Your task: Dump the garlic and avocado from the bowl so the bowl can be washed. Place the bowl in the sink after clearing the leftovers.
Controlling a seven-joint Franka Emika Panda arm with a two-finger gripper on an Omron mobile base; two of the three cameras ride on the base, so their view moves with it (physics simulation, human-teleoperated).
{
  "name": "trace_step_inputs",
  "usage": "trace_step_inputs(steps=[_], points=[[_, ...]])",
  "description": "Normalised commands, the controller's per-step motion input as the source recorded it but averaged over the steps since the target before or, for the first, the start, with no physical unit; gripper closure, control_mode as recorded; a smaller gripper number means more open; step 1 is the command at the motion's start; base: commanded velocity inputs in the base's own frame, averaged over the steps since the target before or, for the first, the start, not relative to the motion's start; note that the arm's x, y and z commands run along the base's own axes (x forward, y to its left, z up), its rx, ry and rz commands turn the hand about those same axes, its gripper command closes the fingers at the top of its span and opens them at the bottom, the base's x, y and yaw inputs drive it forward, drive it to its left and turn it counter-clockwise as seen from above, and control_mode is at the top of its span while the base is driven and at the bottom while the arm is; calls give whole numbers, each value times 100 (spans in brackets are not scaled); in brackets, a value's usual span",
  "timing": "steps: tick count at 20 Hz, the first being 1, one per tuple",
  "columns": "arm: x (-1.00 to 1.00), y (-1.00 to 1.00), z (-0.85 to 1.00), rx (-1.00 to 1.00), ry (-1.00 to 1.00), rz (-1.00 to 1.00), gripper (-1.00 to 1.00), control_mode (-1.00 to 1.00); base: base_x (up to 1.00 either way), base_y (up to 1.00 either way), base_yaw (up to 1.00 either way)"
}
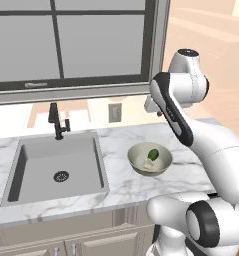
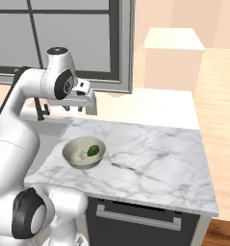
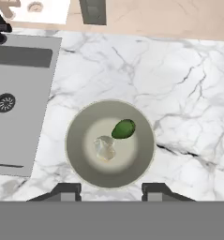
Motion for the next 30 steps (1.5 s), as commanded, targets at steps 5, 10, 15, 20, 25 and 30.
trace_step_inputs(steps=[5,10,15,20,25,30], points=[[0,0,0,-1,0,0,-100,-100,0,0,0],[-2,-8,-27,1,3,-2,-100,-100,0,0,0],[0,-89,-90,16,14,-10,-100,-100,0,0,0],[1,-58,-100,15,22,-14,-100,-100,0,0,0],[0,-4,-100,12,11,-16,-100,-100,0,0,0],[0,15,-92,1,19,-15,-100,-100,0,0,0]])
